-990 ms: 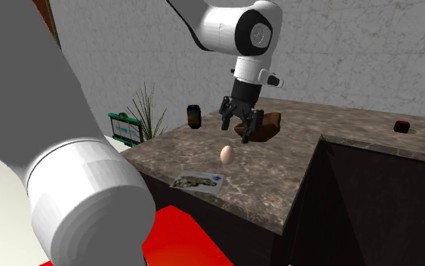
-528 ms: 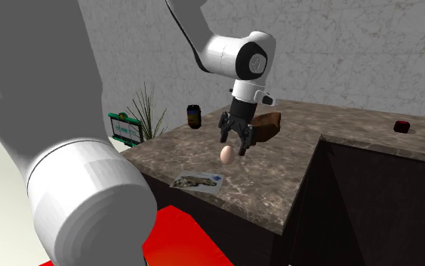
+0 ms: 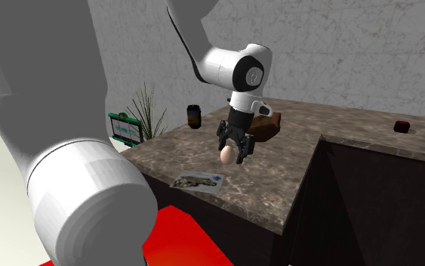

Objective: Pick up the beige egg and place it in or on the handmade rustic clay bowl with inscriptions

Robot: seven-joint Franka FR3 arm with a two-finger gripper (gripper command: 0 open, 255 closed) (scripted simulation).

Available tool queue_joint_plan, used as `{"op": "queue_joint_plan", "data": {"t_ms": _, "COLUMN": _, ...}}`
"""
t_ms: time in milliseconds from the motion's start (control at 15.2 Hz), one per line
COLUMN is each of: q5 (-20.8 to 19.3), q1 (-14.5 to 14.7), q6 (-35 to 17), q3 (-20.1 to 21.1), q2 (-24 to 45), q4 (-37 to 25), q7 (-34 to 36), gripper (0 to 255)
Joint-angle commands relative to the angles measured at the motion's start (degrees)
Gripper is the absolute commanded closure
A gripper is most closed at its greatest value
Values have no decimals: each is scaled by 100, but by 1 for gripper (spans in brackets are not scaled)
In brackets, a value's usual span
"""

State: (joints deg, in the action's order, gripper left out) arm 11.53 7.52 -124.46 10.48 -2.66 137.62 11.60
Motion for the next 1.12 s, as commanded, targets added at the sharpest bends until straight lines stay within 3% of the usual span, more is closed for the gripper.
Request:
{"op": "queue_joint_plan", "data": {"t_ms": 0, "q5": 1, "q1": 0, "q6": -8, "q3": 0, "q2": 0, "q4": 7, "q7": -2, "gripper": 0}}
{"op": "queue_joint_plan", "data": {"t_ms": 198, "q5": 1, "q1": 0, "q6": -7, "q3": 0, "q2": 0, "q4": 6, "q7": -2, "gripper": 0}}
{"op": "queue_joint_plan", "data": {"t_ms": 264, "q5": 1, "q1": 0, "q6": -7, "q3": 0, "q2": 0, "q4": 6, "q7": -2, "gripper": 255}}
{"op": "queue_joint_plan", "data": {"t_ms": 858, "q5": 1, "q1": 0, "q6": -8, "q3": 0, "q2": 0, "q4": 7, "q7": -2, "gripper": 255}}
{"op": "queue_joint_plan", "data": {"t_ms": 1056, "q5": -2, "q1": -6, "q6": 234, "q3": -9, "q2": -159, "q4": -78, "q7": 20, "gripper": 255}}
